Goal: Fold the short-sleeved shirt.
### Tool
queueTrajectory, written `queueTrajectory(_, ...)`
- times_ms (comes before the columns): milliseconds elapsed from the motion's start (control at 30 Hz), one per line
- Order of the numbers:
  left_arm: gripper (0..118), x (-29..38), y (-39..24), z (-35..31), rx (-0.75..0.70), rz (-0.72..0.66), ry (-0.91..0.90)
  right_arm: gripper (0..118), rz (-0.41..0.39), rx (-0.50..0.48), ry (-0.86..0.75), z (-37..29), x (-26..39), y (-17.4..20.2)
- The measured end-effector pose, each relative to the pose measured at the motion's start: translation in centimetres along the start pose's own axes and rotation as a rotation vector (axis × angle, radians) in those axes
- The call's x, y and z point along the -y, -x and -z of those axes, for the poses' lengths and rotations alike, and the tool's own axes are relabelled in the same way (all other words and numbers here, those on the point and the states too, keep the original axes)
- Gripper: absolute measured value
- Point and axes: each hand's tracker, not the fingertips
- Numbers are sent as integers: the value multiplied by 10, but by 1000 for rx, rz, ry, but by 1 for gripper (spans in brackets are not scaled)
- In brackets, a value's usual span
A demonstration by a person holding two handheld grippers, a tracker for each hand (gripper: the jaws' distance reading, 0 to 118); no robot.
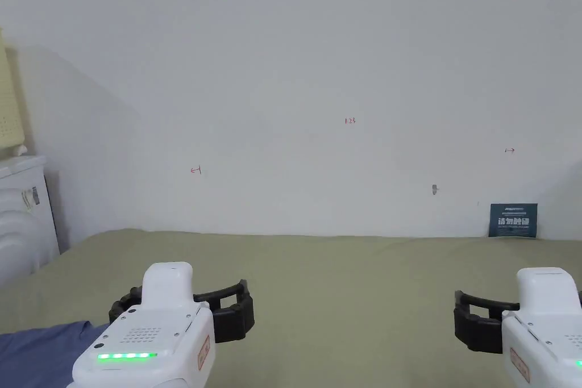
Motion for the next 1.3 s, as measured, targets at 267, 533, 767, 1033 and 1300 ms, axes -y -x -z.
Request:
queueTrajectory(267,118,1,-3,3,37,-2,12,118,-22,-28,-27,-6,-4,2)
queueTrajectory(533,118,-1,-4,1,12,8,-15,118,-8,-37,-14,-6,-6,2)
queueTrajectory(767,118,-2,-2,1,23,9,-3,118,-10,-31,-21,-9,-6,-1)
queueTrajectory(1033,118,0,-5,0,22,25,2,118,-15,-31,-36,-11,-12,-2)
queueTrajectory(1300,118,0,-8,1,23,28,-4,118,-19,-33,-43,-11,-11,0)
